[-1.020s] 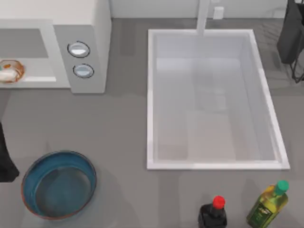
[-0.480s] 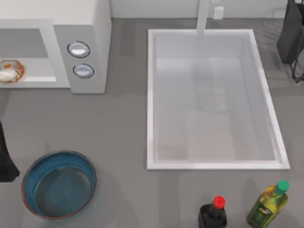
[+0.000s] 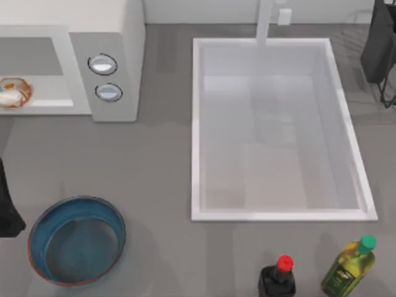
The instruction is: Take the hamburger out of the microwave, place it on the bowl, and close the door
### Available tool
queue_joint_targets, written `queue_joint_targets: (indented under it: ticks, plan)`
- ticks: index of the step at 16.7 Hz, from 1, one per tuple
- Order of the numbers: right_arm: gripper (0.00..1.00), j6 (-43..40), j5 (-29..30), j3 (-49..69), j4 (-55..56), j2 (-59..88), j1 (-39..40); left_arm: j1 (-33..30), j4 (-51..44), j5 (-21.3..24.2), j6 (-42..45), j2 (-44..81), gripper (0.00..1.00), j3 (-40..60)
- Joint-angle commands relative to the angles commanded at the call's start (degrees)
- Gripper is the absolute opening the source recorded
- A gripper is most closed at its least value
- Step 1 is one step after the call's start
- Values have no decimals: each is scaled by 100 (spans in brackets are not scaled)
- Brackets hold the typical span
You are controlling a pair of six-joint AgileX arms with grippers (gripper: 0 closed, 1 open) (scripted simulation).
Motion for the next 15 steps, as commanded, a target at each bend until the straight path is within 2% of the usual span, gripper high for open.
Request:
queue_joint_targets:
  ticks: [9,12,15]
  plan:
    - [100,0,0,0,0,0,0,14,111,17,7,172,100,80]
    - [100,0,0,0,0,0,0,69,540,84,33,882,100,389]
    - [100,0,0,0,0,0,0,156,1217,189,75,2123,100,877]
